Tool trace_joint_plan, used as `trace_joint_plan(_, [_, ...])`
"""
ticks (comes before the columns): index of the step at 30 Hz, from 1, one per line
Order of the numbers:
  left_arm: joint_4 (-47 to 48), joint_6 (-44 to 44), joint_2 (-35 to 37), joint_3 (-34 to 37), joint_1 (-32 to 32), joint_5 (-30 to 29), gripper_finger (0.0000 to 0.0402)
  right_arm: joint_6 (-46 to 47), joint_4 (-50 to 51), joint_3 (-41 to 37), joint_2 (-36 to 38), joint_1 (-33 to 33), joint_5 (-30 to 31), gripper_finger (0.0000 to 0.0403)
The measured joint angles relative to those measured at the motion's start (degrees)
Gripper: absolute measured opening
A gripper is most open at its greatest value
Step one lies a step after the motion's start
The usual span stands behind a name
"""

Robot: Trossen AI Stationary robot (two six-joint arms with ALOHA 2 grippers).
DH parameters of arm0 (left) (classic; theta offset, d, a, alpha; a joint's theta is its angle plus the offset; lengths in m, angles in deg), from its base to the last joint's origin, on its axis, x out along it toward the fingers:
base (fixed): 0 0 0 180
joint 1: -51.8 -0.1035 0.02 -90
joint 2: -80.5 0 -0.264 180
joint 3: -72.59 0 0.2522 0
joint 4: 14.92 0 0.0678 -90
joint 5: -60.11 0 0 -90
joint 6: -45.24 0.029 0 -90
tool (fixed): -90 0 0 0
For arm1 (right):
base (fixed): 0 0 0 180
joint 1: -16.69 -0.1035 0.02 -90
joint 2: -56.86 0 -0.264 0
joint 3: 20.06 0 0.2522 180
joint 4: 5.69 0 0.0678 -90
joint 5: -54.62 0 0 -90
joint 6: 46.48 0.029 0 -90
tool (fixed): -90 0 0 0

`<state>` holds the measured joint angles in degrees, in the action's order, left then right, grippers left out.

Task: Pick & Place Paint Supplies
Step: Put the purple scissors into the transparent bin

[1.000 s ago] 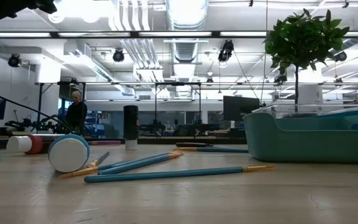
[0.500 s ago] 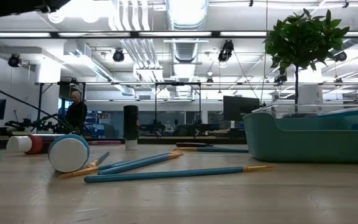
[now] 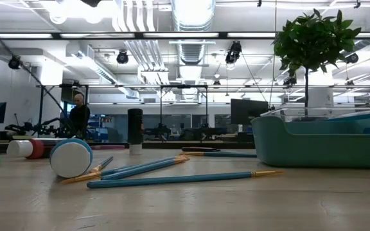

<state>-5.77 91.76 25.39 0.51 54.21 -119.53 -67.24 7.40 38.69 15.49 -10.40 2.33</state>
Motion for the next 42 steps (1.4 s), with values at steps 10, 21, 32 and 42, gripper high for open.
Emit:
trace_joint_plan(10, [1.90,11.68,-19.99,-29.55,-9.99,1.10,0.0290,6.39,-0.32,-0.21,-0.72,-0.03,-0.44,0.0290])
trace_joint_plan(21, [23.22,-6.72,-24.89,-35.13,-29.21,15.52,0.0290,7.55,-1.39,-0.21,-1.93,-0.04,-0.68,0.0290])
trace_joint_plan(32, [54.19,-37.60,-35.48,-35.09,-50.72,68.43,0.0290,7.50,-1.84,-0.21,-2.31,-0.02,-0.66,0.0290])
trace_joint_plan(42, [69.31,-27.01,-45.71,-30.63,-52.90,73.89,0.0290,7.54,-1.81,-0.21,-2.64,-0.02,-0.63,0.0290])
